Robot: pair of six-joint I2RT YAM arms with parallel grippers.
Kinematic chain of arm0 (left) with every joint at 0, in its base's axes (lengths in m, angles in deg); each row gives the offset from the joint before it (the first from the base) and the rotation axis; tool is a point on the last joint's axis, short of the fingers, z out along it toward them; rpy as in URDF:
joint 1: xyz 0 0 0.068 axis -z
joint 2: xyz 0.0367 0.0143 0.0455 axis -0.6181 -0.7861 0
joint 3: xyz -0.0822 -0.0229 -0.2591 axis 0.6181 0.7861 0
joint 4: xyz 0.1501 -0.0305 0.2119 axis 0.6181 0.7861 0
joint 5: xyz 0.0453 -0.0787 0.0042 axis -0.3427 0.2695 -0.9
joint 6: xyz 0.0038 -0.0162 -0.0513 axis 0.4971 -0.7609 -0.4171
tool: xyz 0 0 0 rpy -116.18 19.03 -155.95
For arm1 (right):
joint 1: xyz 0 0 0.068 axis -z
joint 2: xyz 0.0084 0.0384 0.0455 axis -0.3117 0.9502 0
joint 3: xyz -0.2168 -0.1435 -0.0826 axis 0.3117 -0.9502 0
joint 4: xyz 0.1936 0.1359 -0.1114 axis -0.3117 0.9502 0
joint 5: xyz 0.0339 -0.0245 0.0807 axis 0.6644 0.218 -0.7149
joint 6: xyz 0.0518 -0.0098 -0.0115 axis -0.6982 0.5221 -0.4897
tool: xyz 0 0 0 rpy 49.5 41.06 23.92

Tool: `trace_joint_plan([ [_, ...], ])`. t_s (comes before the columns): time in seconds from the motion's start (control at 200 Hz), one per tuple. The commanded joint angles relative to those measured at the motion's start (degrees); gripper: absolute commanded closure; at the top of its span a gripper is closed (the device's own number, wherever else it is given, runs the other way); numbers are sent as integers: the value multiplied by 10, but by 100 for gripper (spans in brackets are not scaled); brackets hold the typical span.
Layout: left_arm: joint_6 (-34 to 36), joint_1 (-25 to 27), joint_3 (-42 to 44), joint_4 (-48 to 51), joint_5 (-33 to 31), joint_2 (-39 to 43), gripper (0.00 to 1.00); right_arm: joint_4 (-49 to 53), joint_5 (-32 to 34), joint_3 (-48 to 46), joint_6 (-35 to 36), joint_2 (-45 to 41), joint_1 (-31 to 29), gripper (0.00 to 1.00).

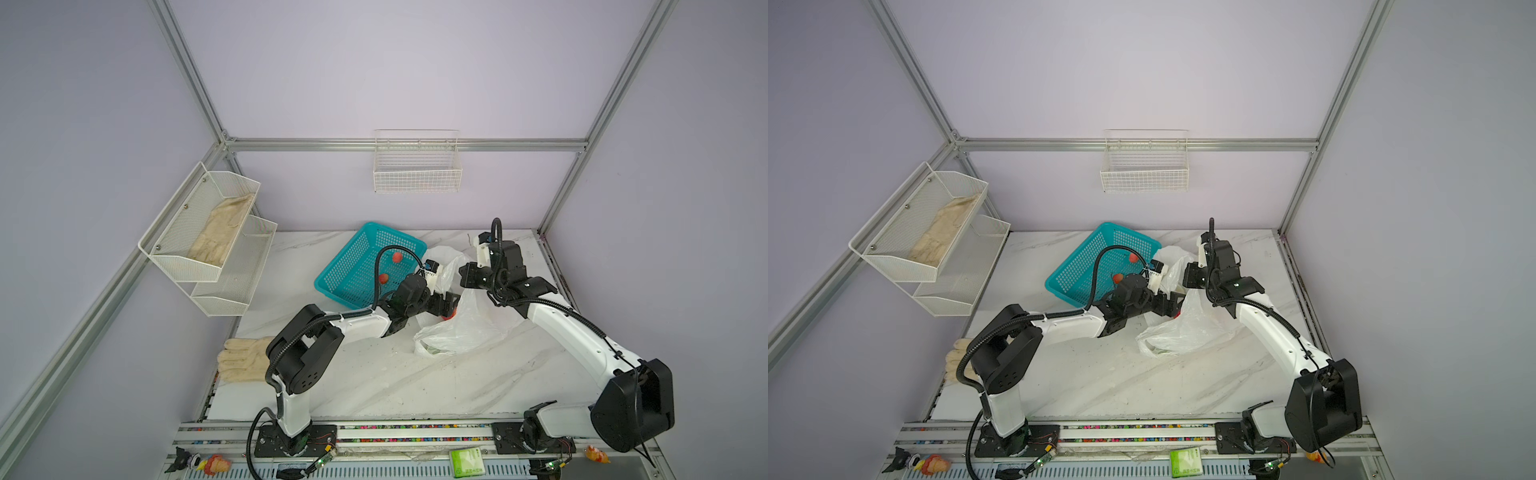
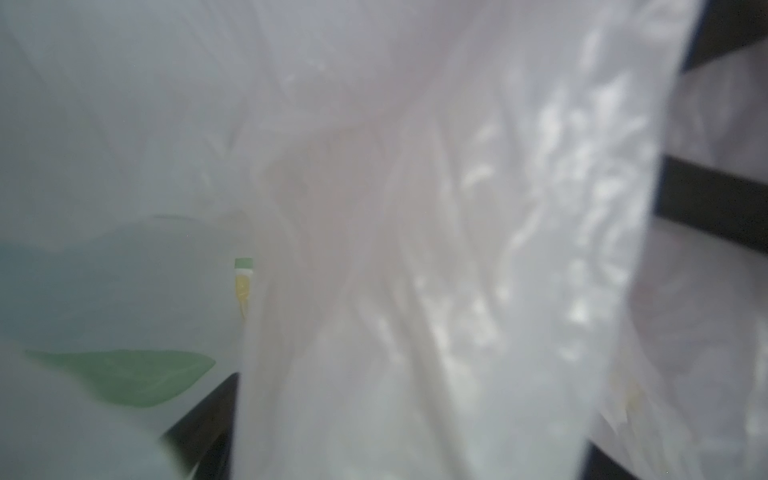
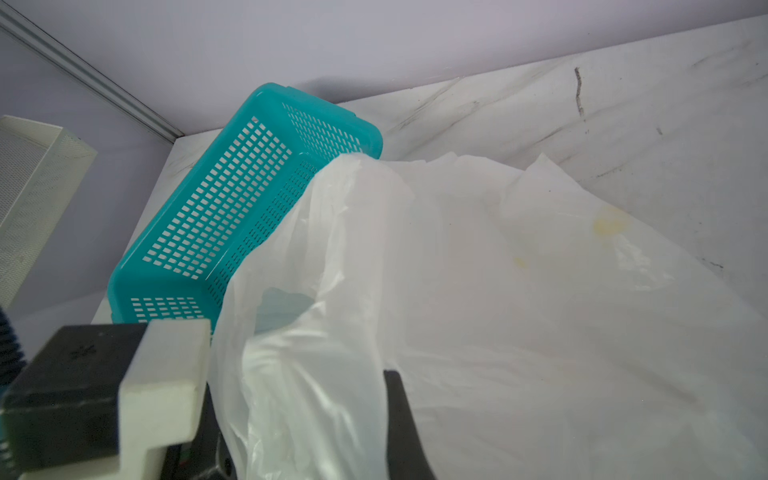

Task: Place the fake fruits into the plastic bag and tie a complex knot
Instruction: 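Carry the red-yellow fruit with the left gripper into the bag and release it, then withdraw the left gripper from the bag and move it over the basket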

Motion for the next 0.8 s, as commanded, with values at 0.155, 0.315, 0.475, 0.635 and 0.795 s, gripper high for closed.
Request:
trace_joint_plan([
  [0.155,109,-14,37,152,41,98,9,7,68,11,28,-14,3,100],
  [0.315,140,-25,11,240,18,134,9,2,90,12,37,-6,3,100],
  [0.475,156,-37,5,266,35,177,9,-5,91,15,44,-1,3,100],
  [0.635,168,-67,7,274,43,224,9,-4,82,2,47,-7,3,100],
  [0.795,139,-130,-1,275,-10,269,9,13,71,7,40,-6,3,100],
])
